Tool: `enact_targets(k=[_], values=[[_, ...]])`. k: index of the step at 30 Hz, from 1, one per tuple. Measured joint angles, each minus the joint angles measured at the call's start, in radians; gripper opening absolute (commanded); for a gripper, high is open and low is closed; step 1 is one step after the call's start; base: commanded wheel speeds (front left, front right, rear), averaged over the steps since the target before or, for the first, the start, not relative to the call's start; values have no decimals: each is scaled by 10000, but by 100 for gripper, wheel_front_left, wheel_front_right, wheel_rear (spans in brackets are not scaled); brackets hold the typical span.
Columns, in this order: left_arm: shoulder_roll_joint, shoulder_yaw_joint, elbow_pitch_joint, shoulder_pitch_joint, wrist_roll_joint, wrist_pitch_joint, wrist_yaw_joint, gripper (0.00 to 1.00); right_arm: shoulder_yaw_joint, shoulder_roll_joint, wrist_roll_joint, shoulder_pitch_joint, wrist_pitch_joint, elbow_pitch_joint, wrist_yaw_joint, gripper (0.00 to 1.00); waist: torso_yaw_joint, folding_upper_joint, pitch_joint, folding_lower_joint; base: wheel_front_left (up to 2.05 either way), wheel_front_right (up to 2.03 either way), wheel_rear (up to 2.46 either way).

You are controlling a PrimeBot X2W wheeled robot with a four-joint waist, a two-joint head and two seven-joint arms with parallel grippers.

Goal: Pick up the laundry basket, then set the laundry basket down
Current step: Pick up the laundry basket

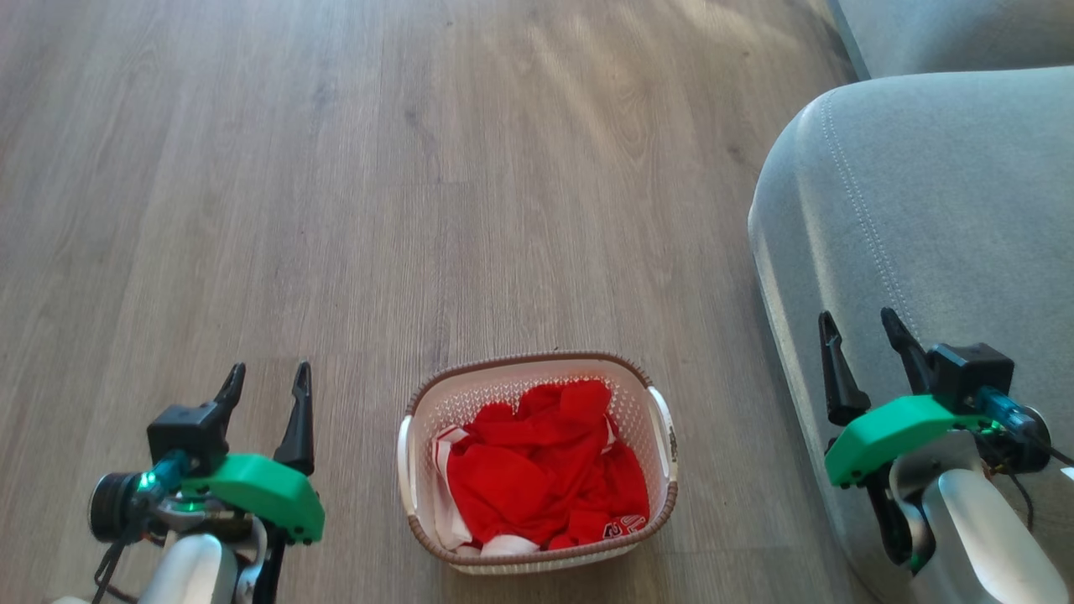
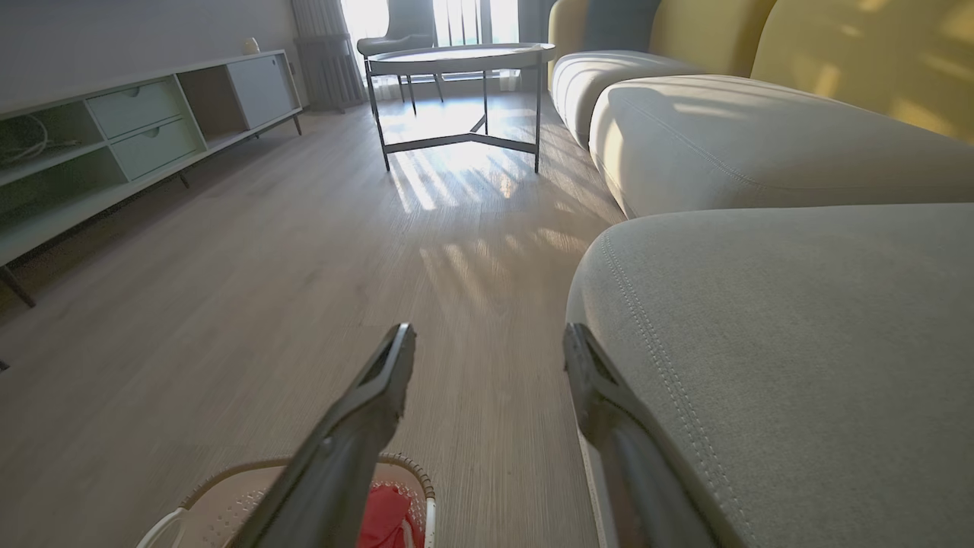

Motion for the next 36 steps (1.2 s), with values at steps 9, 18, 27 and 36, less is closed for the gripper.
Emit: enact_targets(k=[9, 18, 27, 36], values=[[0, -40, 0, -305, 0, -92, 54, 100, -25, -4, -2, -35, 0, -27, 0, 100, 21, 0, 336, 0, 0, 0, 0], [-117, -261, 648, -1389, -92, -184, -92, 100, -33, 6, -17, -937, -2, 203, 0, 100, 76, 0, 1332, 0, 0, 0, 0], [-439, -405, 2341, -3303, -270, -359, -541, 100, 188, 173, -207, -2330, -10, 947, 0, 100, 159, 0, 2922, 2, 0, 0, 0], [-700, -794, 4378, -5149, -430, -454, -899, 100, 771, 408, -380, -3727, -12, 2048, 0, 100, 182, 0, 4689, 3, 0, 0, 0]])
